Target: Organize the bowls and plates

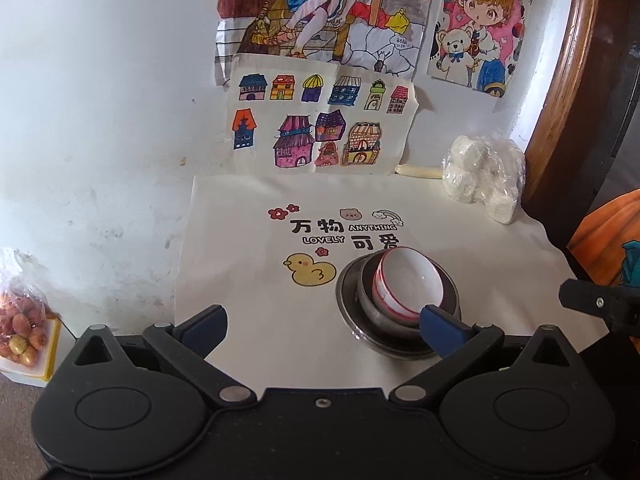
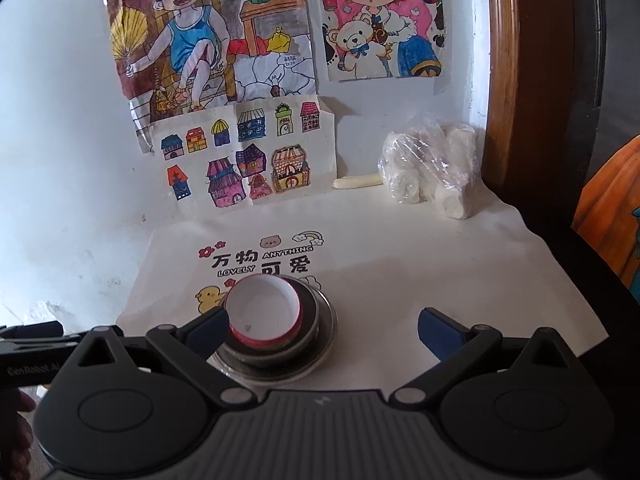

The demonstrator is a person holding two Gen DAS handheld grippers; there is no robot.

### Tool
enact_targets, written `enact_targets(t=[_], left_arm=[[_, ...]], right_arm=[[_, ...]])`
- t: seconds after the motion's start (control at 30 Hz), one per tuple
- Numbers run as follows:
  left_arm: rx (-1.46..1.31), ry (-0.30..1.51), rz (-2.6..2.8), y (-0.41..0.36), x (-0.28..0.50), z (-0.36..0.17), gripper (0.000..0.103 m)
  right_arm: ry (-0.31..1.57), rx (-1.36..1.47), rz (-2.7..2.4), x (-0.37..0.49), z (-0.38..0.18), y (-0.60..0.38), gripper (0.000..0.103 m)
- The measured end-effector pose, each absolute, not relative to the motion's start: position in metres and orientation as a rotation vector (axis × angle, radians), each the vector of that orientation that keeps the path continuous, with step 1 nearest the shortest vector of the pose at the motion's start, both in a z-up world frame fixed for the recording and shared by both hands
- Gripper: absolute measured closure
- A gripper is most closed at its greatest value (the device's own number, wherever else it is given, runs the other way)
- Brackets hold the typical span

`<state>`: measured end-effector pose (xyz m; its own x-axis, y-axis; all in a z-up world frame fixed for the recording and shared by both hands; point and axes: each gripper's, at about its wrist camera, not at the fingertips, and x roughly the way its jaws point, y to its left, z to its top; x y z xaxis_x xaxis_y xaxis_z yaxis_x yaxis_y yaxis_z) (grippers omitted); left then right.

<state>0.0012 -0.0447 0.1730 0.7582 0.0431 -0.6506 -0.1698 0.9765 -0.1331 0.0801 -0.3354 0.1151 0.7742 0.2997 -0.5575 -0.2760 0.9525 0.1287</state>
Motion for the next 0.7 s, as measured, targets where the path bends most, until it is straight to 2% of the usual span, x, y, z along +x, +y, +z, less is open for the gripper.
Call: enact_targets(t=[0.7], left_arm=[[-0.163, 0.722, 0.087, -0.059, -0.05, 0.181, 0.001]], right_arm=[[0.535, -0.03, 0.303, 0.003, 0.126, -0.339, 0.0]])
